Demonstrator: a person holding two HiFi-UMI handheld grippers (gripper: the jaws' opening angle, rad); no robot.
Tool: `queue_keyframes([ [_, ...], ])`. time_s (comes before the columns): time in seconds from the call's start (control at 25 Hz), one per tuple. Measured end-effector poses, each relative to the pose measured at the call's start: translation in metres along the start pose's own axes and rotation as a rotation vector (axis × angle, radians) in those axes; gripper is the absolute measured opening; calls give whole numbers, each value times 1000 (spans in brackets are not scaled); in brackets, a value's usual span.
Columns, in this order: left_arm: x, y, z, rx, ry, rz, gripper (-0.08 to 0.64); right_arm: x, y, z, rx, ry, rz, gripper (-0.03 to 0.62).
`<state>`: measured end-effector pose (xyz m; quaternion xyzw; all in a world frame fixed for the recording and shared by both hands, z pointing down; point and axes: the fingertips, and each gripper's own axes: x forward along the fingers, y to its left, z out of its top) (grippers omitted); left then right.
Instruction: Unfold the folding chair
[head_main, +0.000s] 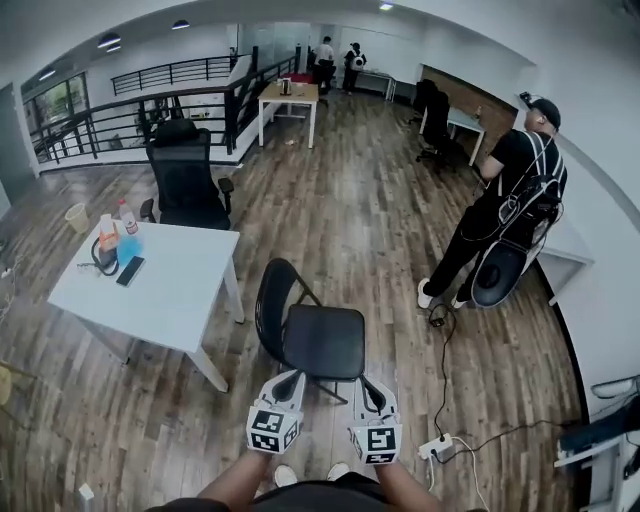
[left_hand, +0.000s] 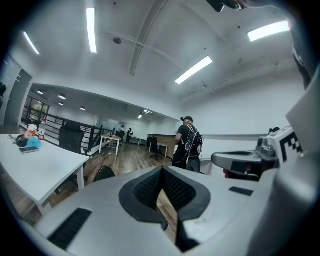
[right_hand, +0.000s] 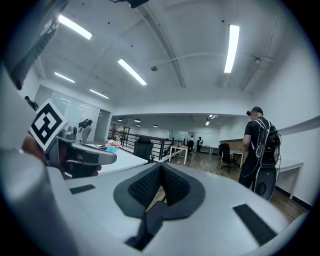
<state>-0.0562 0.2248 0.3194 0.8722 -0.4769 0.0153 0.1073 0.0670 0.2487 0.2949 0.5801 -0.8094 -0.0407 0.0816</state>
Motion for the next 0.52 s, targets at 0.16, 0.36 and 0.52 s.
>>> queue_keyframes([
  [0.16,1,-3,5,13,-9,10,5,1,-2,0,-2,0,1,14],
  [0.36,6,-19,16,25,-16,34,5,-1,-18,3,-10,-13,9,14],
  [0.52,14,-32,18,40,-13,49,5,-6,-29,0,-21,-13,20,14],
])
